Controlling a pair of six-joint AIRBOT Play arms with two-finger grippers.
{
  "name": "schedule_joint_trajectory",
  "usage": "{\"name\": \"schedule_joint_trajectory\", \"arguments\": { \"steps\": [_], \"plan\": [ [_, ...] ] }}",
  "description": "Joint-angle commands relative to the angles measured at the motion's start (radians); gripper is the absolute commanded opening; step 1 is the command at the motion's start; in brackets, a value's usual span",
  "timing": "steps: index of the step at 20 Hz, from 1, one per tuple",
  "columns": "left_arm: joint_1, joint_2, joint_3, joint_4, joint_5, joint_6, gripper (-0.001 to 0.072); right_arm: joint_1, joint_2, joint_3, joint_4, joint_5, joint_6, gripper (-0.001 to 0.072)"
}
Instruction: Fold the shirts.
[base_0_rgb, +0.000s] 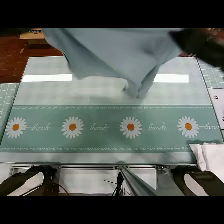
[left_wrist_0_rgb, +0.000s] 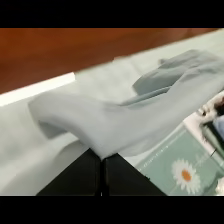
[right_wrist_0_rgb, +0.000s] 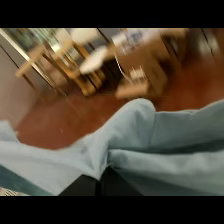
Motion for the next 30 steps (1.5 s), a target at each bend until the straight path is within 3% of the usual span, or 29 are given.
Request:
{"name": "schedule_joint_trajectory", "arguments": {
  "steps": [1, 4, 7, 11, 15, 18, 21, 23, 27, 30],
  "plan": [
    [-0.010, 0.106, 0.154, -0.087, 0.012, -0.032, 0.0018, -0.026, 0.089, 0.252, -0.071, 0.118, 0.129, 0.0017],
    [-0.011, 0.175, 0.189, -0.087, 0.003, -0.062, 0.0018, -0.026, 0.089, 0.433, -0.216, 0.212, 0.261, 0.0017],
    [-0.011, 0.221, 0.189, -0.087, -0.079, -0.159, 0.0018, -0.026, 0.089, 0.518, -0.338, 0.373, 0.394, 0.0017],
    [-0.011, 0.271, 0.189, -0.057, -0.206, -0.264, 0.0018, -0.026, 0.089, 0.584, -0.431, 0.611, 0.451, 0.0017],
    [-0.011, 0.312, 0.189, 0.058, -0.296, -0.410, 0.0018, -0.026, 0.087, 0.611, -0.564, 0.732, 0.492, 0.0017],
    [-0.011, 0.311, 0.144, 0.166, -0.367, -0.461, 0.0018, -0.026, 0.030, 0.610, -0.661, 0.849, 0.494, 0.0017],
    [-0.011, 0.289, -0.031, 0.199, -0.335, -0.457, 0.0018, -0.026, -0.126, 0.610, -0.683, 0.908, 0.445, 0.0017],
    [-0.011, 0.259, -0.173, 0.199, -0.269, -0.385, 0.0019, -0.026, -0.258, 0.610, -0.683, 0.880, 0.396, 0.0017],
    [-0.011, 0.113, -0.428, 0.199, -0.111, -0.266, 0.0019, -0.026, -0.540, 0.610, -0.661, 0.765, 0.325, 0.0017],
    [-0.011, -0.055, -0.492, 0.199, 0.034, -0.157, 0.0019, -0.026, -0.707, 0.610, -0.661, 0.632, 0.290, 0.0017]
  ]
}}
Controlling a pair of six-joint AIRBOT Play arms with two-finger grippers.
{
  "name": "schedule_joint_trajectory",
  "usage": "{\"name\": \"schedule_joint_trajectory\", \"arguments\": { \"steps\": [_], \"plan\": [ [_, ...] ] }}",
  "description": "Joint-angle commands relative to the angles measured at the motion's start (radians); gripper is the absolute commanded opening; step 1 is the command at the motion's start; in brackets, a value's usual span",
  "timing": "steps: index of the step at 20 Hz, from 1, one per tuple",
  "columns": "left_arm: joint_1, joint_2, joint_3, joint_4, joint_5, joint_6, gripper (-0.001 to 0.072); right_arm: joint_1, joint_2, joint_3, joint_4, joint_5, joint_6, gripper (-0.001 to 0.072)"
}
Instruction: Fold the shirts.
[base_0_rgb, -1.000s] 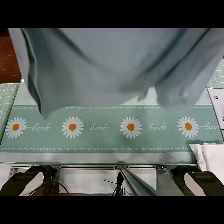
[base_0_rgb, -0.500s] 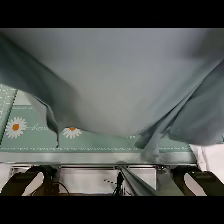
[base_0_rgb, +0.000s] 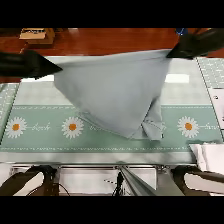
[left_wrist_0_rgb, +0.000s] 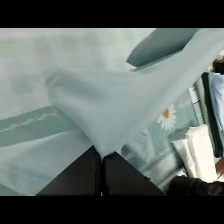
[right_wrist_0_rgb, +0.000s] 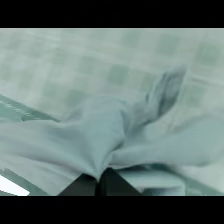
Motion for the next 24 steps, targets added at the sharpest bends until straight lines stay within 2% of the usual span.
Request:
{"name": "schedule_joint_trajectory", "arguments": {
  "steps": [1, 5, 6, 8, 9, 11, 12, 13, 14, 15, 16, 19, 24],
  "plan": [
    [0.001, -0.189, -0.093, 0.004, 0.191, 0.124, 0.0019, -0.001, -0.200, 0.001, -0.005, -0.160, -0.046, 0.0017],
    [0.001, -0.368, -0.093, -0.088, 0.310, 0.126, 0.0019, -0.001, -0.291, 0.001, 0.018, -0.204, -0.019, 0.0019],
    [0.001, -0.402, -0.093, -0.133, 0.311, 0.126, 0.0019, -0.001, -0.294, 0.001, 0.022, -0.199, -0.020, 0.0063],
    [0.007, -0.435, -0.092, -0.190, 0.309, 0.127, 0.0020, -0.011, -0.278, 0.002, 0.058, -0.166, -0.047, 0.0359],
    [0.022, -0.433, -0.089, -0.190, 0.301, 0.128, 0.0050, -0.028, -0.253, 0.002, 0.066, -0.130, -0.081, 0.0402],
    [0.102, -0.430, -0.039, -0.168, 0.187, 0.164, 0.0330, -0.082, -0.180, 0.002, -0.027, -0.018, -0.130, 0.0402],
    [0.163, -0.430, -0.002, -0.119, 0.108, 0.162, 0.0406, -0.116, -0.139, 0.001, -0.141, 0.048, -0.140, 0.0402],
    [0.222, -0.428, 0.029, -0.053, 0.037, 0.145, 0.0406, -0.150, -0.105, -0.001, -0.250, 0.095, -0.140, 0.0401],
    [0.279, -0.426, 0.046, 0.016, -0.024, 0.121, 0.0415, -0.206, -0.069, -0.011, -0.279, 0.085, -0.108, 0.0401],
    [0.334, -0.426, 0.048, 0.072, -0.081, 0.107, 0.0506, -0.259, -0.047, -0.025, -0.254, 0.078, -0.098, 0.0401],
    [0.375, -0.427, 0.041, 0.126, -0.129, 0.099, 0.0547, -0.309, -0.031, -0.046, -0.215, 0.090, -0.098, 0.0402],
    [0.427, -0.427, -0.053, 0.248, -0.195, 0.096, 0.0548, -0.396, -0.003, -0.161, -0.159, 0.145, -0.098, 0.0402],
    [0.319, -0.447, -0.280, 0.247, -0.095, 0.143, 0.0551, -0.404, 0.085, -0.418, -0.154, 0.066, -0.111, 0.0402]
  ]
}}
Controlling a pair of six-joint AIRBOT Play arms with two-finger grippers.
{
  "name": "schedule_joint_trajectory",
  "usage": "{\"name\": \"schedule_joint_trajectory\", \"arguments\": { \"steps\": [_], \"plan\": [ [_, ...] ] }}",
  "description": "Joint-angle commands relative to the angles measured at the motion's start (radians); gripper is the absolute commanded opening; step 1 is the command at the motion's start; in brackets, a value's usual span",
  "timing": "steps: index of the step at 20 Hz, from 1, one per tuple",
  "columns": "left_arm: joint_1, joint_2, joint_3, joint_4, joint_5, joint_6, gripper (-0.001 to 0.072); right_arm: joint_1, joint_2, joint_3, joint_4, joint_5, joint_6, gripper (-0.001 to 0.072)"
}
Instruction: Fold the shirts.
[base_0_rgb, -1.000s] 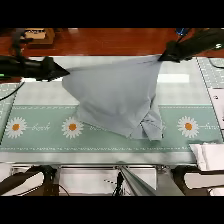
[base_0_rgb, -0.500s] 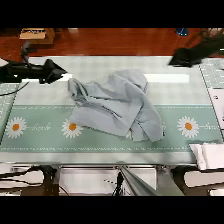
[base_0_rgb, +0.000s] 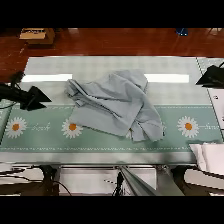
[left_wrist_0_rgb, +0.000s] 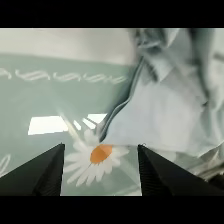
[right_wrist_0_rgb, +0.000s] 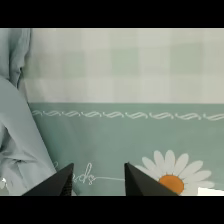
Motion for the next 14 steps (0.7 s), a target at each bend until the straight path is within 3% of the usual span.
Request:
{"name": "schedule_joint_trajectory", "arguments": {
  "steps": [1, 6, 11, 12, 13, 14],
  "plan": [
    [-0.080, -0.021, -0.119, 0.034, 0.063, 0.026, 0.0551, -0.019, 0.064, -0.163, 0.006, -0.054, -0.009, 0.0402],
    [-0.257, -0.099, -0.122, 0.018, 0.128, 0.028, 0.0551, -0.019, 0.092, -0.215, 0.010, -0.073, -0.017, 0.0402],
    [-0.359, -0.150, -0.122, -0.118, 0.203, 0.026, 0.0546, -0.019, 0.092, -0.215, 0.029, -0.069, -0.016, 0.0402],
    [-0.370, -0.155, -0.122, -0.128, 0.217, 0.003, 0.0459, -0.019, 0.093, -0.215, 0.034, -0.066, -0.016, 0.0402],
    [-0.374, -0.156, -0.122, -0.127, 0.222, -0.005, 0.0189, -0.019, 0.095, -0.215, 0.039, -0.058, -0.016, 0.0402],
    [-0.374, -0.156, -0.121, -0.127, 0.219, 0.003, 0.0018, -0.019, 0.098, -0.215, 0.039, -0.049, -0.017, 0.0403]
  ]
}}
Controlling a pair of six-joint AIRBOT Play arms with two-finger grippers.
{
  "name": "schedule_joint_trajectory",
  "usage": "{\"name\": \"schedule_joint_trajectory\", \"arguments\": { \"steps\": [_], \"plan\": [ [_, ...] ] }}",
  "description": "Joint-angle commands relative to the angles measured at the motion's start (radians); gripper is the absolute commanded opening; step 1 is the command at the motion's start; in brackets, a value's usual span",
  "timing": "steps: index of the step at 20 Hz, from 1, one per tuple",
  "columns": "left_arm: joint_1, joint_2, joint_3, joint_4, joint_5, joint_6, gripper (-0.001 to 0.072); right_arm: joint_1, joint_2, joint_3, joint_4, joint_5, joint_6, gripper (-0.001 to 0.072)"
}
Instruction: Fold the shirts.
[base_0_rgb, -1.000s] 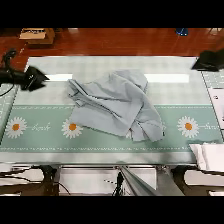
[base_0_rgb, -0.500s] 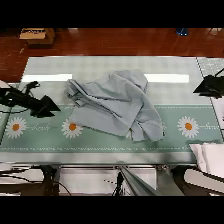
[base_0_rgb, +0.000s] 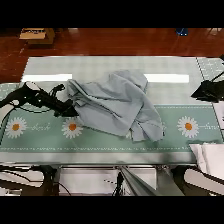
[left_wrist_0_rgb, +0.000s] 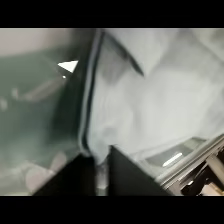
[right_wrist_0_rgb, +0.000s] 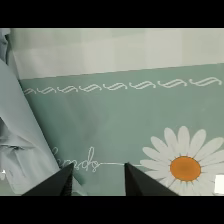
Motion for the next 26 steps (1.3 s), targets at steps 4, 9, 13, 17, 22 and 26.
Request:
{"name": "schedule_joint_trajectory", "arguments": {
  "steps": [4, 9, 13, 17, 22, 26],
  "plan": [
    [-0.002, -0.009, 0.001, -0.031, -0.023, 0.021, 0.0020, -0.020, 0.025, -0.058, -0.035, 0.054, -0.024, 0.0435],
    [0.016, 0.030, 0.002, -0.032, -0.036, 0.047, 0.0019, -0.012, 0.080, -0.412, 0.048, -0.010, -0.051, 0.0494],
    [0.015, 0.078, 0.002, -0.035, -0.036, 0.047, 0.0019, 0.089, 0.087, -0.627, 0.193, -0.167, -0.116, 0.0552],
    [0.015, 0.100, 0.009, -0.036, -0.063, 0.047, 0.0019, 0.250, 0.086, -0.691, 0.287, -0.339, -0.124, 0.0552],
    [0.016, 0.139, 0.038, -0.054, -0.065, 0.059, 0.0018, 0.388, 0.086, -0.681, 0.358, -0.396, -0.121, 0.0017],
    [0.019, 0.294, 0.232, -0.054, -0.098, 0.121, 0.0017, 0.369, 0.181, -0.495, 0.343, -0.219, -0.128, 0.0019]
  ]
}}
